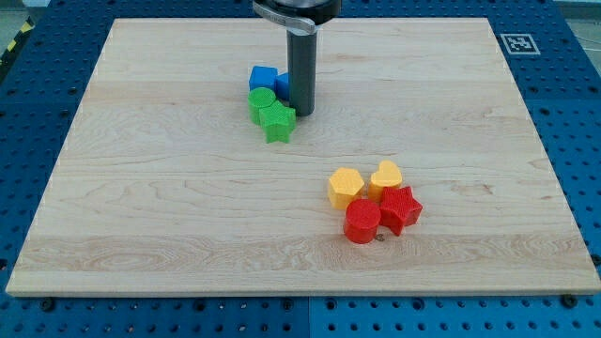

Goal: Push triangle to the top right of the blue cube

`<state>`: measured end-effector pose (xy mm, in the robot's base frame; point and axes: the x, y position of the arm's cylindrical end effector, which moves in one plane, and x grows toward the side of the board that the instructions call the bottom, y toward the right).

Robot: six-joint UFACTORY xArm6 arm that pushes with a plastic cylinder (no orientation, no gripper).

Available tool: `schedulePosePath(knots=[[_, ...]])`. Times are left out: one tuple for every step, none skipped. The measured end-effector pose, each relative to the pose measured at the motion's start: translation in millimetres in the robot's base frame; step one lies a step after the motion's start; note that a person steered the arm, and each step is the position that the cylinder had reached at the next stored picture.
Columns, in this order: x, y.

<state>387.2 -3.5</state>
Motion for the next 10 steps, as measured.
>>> schedulePosePath(knots=[[-1,0],[-21,2],[-37,2],[-37,2],[-40,2],[-50,2],[-62,2],[-68,9],[-72,29],[-80,26]])
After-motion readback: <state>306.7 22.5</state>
